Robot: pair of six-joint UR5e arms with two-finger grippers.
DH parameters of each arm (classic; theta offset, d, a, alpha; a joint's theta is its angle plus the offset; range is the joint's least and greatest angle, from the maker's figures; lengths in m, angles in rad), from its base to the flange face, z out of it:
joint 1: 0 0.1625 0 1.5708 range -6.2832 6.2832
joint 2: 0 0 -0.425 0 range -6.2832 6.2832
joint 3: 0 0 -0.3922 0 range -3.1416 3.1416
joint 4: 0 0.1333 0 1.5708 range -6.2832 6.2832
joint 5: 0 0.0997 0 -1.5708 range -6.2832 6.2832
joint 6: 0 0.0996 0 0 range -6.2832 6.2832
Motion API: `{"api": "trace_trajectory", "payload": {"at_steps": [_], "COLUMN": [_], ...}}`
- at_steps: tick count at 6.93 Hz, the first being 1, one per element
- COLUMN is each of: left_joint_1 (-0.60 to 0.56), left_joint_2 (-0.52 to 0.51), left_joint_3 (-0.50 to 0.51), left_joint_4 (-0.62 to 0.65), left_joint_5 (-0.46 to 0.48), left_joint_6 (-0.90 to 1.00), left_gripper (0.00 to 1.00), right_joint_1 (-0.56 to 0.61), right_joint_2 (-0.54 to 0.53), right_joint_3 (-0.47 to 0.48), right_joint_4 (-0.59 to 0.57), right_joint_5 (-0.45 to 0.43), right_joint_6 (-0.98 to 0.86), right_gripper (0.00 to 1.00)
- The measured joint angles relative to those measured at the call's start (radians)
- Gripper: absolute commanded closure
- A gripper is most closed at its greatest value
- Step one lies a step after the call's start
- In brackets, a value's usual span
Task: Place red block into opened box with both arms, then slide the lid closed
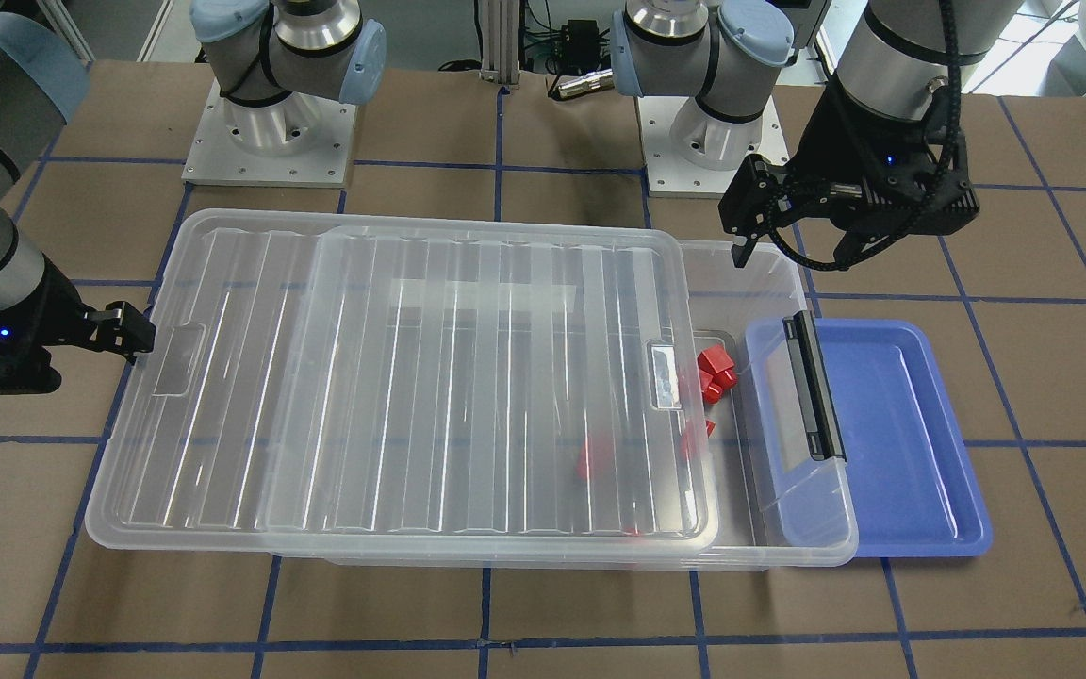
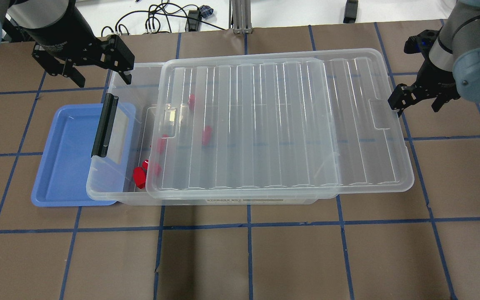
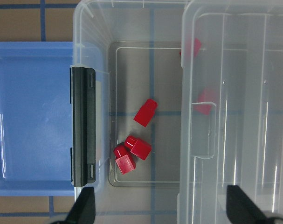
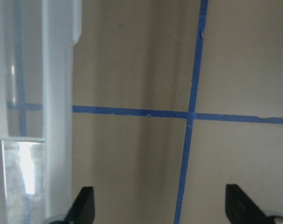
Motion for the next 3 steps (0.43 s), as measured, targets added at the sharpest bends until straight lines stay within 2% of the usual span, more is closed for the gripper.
{"api": "trace_trajectory", "payload": {"at_steps": [3], "left_joint_1": [-0.001], "left_joint_2": [-0.001], "left_joint_3": [-0.002], "left_joint_4": [0.001], "left_joint_5": [-0.001], "left_joint_6": [0.0], "left_gripper": [0.0], "right_joint_1": [0.058], "right_joint_2": [0.0], "right_joint_3": [0.0], "right_joint_4": [-0.005], "right_joint_5": [0.0], "right_joint_6": [0.056], "right_gripper": [0.0]}}
